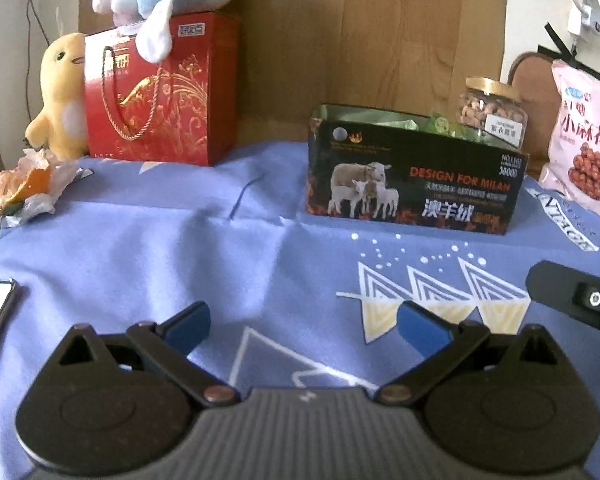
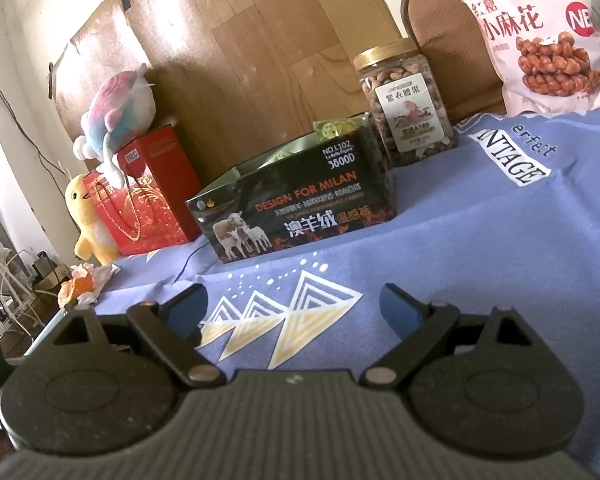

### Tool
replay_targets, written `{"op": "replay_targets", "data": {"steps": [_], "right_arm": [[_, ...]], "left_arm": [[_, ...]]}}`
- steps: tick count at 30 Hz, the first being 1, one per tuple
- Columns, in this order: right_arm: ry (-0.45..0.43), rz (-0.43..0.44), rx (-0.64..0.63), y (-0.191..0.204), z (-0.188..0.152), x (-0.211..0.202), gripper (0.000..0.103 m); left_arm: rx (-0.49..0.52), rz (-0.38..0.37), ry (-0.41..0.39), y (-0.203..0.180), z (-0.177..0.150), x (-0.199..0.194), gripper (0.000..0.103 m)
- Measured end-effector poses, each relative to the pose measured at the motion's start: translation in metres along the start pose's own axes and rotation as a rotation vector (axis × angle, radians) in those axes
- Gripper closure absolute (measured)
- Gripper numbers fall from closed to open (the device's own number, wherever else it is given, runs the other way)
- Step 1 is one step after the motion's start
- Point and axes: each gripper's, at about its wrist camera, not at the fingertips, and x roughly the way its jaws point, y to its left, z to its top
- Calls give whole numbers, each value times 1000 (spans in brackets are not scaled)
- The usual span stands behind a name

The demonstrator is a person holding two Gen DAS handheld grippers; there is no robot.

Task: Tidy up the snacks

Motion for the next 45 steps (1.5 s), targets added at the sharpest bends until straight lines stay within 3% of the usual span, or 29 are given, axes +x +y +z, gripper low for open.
{"op": "replay_targets", "data": {"steps": [16, 35, 45], "right_arm": [[1, 10, 3, 0, 0, 0, 8], [19, 33, 13, -1, 1, 2, 8], [15, 56, 32, -4, 2, 0, 8]], "left_arm": [[-21, 74, -10, 2, -2, -2, 0], [-6, 87, 31, -1, -2, 4, 0], [39, 99, -32, -7, -1, -5, 0]]}}
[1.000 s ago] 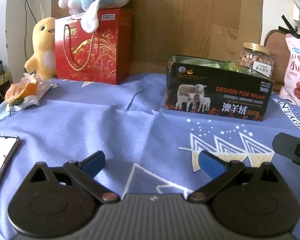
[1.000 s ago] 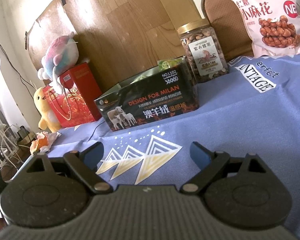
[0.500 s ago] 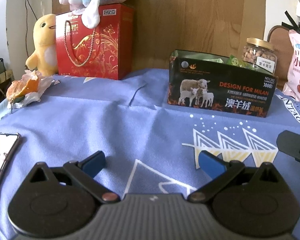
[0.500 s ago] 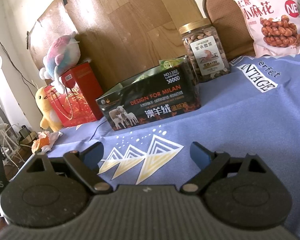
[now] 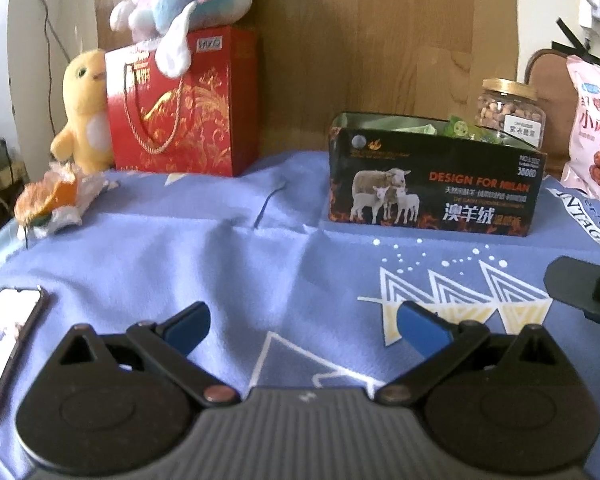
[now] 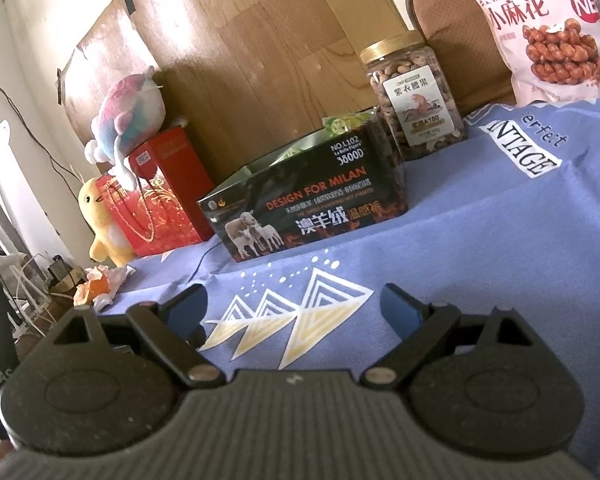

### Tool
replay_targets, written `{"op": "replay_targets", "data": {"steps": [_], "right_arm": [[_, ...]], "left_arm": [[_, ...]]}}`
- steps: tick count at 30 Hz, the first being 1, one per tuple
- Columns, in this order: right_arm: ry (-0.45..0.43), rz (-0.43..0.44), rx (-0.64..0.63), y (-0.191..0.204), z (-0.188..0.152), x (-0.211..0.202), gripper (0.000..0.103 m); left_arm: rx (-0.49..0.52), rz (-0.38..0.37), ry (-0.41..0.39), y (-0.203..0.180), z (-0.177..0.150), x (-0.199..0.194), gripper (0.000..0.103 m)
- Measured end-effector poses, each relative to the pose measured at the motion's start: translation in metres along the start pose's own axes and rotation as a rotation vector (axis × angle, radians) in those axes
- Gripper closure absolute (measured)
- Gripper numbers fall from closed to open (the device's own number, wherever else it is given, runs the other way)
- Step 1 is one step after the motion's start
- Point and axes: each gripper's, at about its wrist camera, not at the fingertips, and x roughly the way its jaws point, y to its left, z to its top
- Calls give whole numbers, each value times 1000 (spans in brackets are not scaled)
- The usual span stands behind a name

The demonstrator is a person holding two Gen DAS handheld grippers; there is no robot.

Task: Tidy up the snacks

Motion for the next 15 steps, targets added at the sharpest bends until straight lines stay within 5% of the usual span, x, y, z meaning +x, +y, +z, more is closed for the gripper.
{"op": "replay_targets", "data": {"steps": [4, 15], "right_arm": [[0, 4, 7, -1, 0, 0, 8], [3, 13, 15, -3, 1, 0, 8]], "left_arm": [[54, 35, -58, -8, -1, -8, 0], [47, -12, -20, -3, -1, -3, 0]]}}
